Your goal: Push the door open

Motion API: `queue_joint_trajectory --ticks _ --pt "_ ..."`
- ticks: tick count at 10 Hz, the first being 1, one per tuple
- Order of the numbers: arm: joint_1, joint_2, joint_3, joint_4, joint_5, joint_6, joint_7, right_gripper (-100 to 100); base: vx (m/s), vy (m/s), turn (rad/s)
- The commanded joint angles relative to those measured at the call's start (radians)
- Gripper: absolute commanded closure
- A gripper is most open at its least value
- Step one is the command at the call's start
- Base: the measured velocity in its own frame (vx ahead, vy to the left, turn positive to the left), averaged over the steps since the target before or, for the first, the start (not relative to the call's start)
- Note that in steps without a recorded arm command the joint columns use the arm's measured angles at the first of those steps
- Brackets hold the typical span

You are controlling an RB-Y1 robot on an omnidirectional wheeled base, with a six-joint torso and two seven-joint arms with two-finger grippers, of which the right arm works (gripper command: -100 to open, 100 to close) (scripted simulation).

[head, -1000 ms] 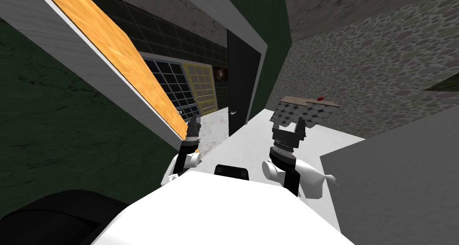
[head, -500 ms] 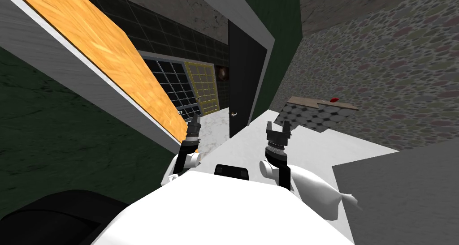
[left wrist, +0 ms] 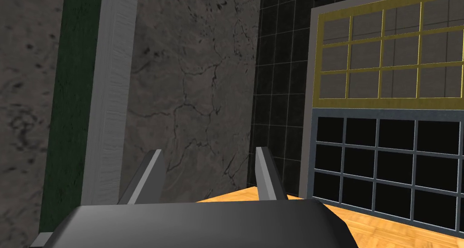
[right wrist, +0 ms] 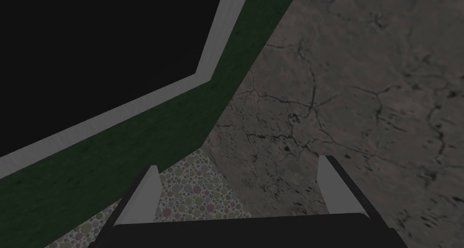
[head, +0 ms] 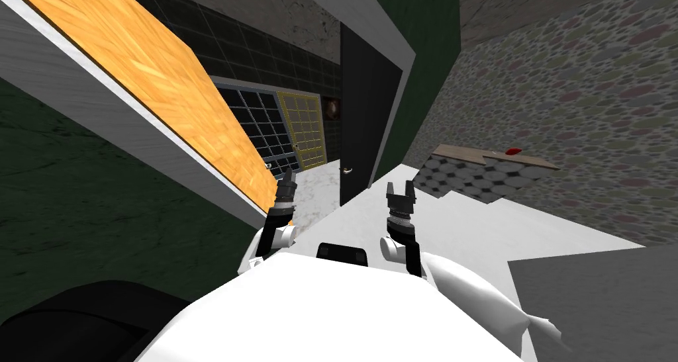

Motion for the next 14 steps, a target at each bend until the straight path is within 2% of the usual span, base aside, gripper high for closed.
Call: queue_joint_trajectory --ticks 1,13,14 --pt "-0.010 -0.005 0.011 0.035 0.001 -0.001 0.003 -100 0.089 -0.041 0.082" --pt "-0.101 -0.050 0.077 0.344 0.000 -0.021 0.011 -100 0.093 -0.056 0.111" --pt "-0.101 -0.050 0.077 0.345 0.000 -0.021 0.011 -100 0.047 -0.044 0.040"
